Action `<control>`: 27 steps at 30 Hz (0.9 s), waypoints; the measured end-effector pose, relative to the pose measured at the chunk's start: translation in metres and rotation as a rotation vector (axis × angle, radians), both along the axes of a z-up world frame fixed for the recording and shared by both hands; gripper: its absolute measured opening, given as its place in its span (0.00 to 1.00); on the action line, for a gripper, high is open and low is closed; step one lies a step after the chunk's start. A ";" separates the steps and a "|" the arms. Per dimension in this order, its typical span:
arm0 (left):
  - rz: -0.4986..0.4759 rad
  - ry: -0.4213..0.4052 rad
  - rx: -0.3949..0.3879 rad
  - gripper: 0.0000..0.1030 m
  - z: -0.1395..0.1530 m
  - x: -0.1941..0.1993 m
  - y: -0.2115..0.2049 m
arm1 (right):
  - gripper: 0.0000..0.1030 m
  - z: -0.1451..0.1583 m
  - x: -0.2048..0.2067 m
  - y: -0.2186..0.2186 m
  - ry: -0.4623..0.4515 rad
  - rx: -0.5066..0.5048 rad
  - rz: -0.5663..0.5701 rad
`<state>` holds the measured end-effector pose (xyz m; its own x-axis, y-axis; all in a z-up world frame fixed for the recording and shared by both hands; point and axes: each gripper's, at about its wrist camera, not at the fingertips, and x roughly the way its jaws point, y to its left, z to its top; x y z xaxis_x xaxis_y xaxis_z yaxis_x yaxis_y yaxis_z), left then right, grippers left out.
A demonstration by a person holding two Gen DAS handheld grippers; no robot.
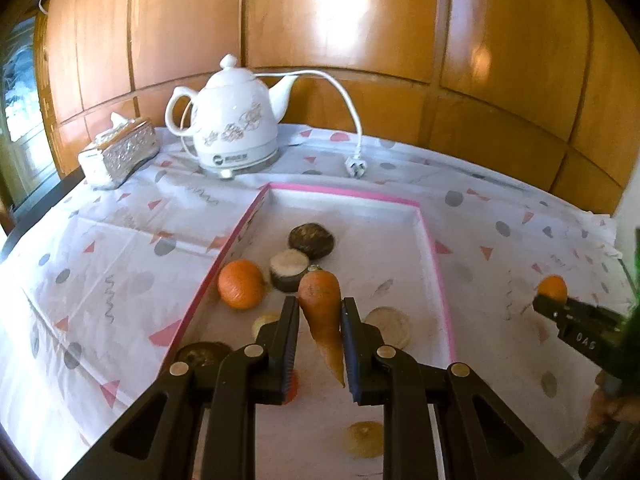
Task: Organize fruits
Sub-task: 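Place the carrot in the tray with the left tool while the right tool drops the orange there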
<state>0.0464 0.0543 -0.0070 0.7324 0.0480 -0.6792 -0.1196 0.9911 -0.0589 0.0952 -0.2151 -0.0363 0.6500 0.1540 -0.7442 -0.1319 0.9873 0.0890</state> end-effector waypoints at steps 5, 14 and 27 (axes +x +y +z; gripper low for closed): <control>0.017 0.024 -0.016 0.20 -0.008 -0.001 0.007 | 0.34 0.018 0.000 0.043 -0.029 0.028 0.134; 0.042 0.052 -0.034 0.22 -0.015 0.002 0.014 | 0.34 0.039 0.016 0.112 -0.044 0.066 0.300; 0.071 0.044 -0.045 0.42 -0.013 0.001 0.025 | 0.36 0.031 0.036 0.169 0.000 0.070 0.386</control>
<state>0.0473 0.0793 -0.0199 0.6975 0.0677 -0.7134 -0.1928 0.9766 -0.0958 0.1316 -0.0464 -0.0053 0.5349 0.4371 -0.7230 -0.4920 0.8569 0.1539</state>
